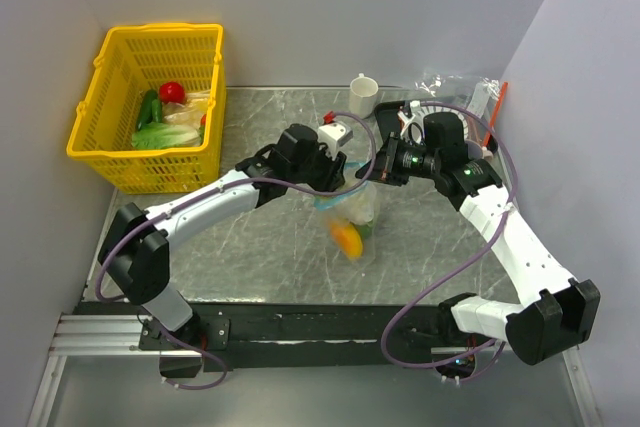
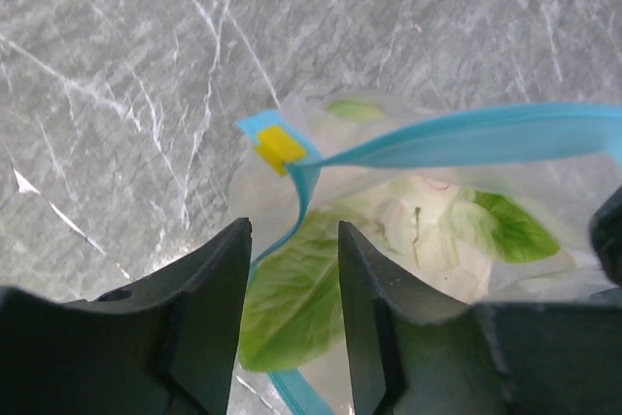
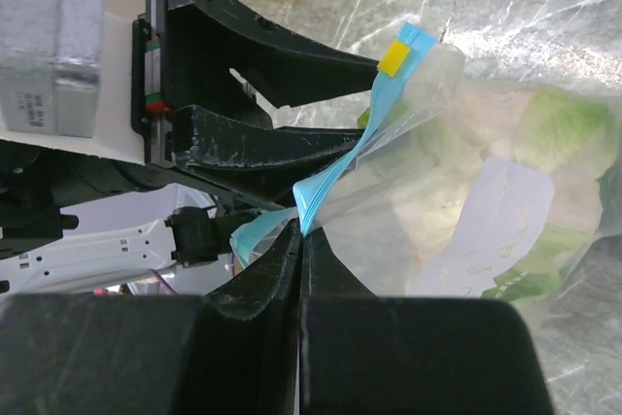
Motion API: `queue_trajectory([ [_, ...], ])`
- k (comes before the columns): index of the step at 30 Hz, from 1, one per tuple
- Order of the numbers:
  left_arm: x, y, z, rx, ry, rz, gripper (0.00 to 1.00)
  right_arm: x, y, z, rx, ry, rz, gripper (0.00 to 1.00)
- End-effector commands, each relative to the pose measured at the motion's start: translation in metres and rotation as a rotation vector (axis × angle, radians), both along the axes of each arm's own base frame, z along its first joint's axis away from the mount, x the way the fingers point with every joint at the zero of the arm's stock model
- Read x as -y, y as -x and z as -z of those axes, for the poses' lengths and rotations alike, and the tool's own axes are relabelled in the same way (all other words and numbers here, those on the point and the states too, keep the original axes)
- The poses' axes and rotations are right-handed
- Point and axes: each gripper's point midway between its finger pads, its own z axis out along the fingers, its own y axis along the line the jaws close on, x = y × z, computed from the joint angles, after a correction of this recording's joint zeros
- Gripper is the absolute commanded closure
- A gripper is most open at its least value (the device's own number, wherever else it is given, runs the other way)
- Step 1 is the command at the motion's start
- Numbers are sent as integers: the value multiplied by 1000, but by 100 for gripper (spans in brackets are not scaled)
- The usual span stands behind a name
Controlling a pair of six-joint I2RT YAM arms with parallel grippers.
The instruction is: Place the food in the zip-top bag and seal the zipper
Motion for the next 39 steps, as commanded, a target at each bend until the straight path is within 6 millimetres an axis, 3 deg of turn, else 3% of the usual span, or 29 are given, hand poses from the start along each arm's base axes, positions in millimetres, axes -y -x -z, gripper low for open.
queue_trajectory([
  [1, 19, -7, -26, 71, 79, 56, 66, -2, 5, -28, 79, -45, -24, 100],
  [4, 20, -8, -28, 57, 64, 53, 99, 1, 5, -26, 79, -34, -10, 100],
  [5, 16, -6, -17, 15, 20, 43, 99, 2, 5, -25, 85, -26, -4, 100],
  [8, 17, -15, -45, 10, 6, 7, 99, 8, 0, -15, 88, 13, 24, 100],
  [9, 7, -6, -37, -65, -52, -11, 99, 12, -4, -10, 89, 37, 50, 100],
  [10, 5, -6, -41, -85, -67, -29, 99, 14, -5, -6, 86, 52, 61, 100],
  [11, 8, -12, -58, -90, -63, -41, 99, 16, -7, -2, 86, 67, 69, 100],
  [13, 0, -2, -41, -215, -161, -68, 99, 17, -11, 4, 87, 80, 83, 100],
  [14, 4, -9, -69, -189, -131, -82, 99, 17, -13, 6, 87, 83, 87, 100],
  [16, -4, 0, -65, -269, -189, -99, 99, 15, -15, 6, 96, 86, 92, 100],
  [18, -1, -6, -67, -285, -203, -117, 99, 12, -15, 5, 100, 83, 87, 100],
  [21, -5, -7, -64, -312, -205, -154, 99, 11, -16, -3, 123, 78, 89, 100],
  [25, 2, -3, -79, -346, -117, -143, 99, 24, -20, -19, 170, 150, 124, 100],
  [30, 42, 10, -105, -410, 127, -4, 99, 54, -29, -51, 242, 266, 251, 100],
  [31, 44, 18, -119, -406, 176, 32, 99, 55, -26, -62, 264, 259, 256, 100],
  [32, 43, 19, -108, -422, 177, 29, 99, 54, -24, -65, 272, 254, 250, 100],
  [34, 35, 15, -125, -383, 257, 32, 99, 49, -21, -67, 279, 254, 240, 100],
  [35, 27, 18, -98, -436, 237, 17, 99, 45, -19, -63, 274, 261, 230, 100],
  [36, 18, 4, -102, -416, 298, 4, 99, 33, -14, -58, 271, 265, 193, 100],
  [37, 9, 6, -108, -407, 335, 11, 99, 24, -15, -45, 248, 281, 173, 100],
  [38, 1, 15, -74, -493, 323, 22, 99, 16, -13, -37, 234, 283, 150, 100],
  [39, -10, 8, -68, -499, 350, 1, 99, 3, -8, -28, 219, 280, 109, 100],
])
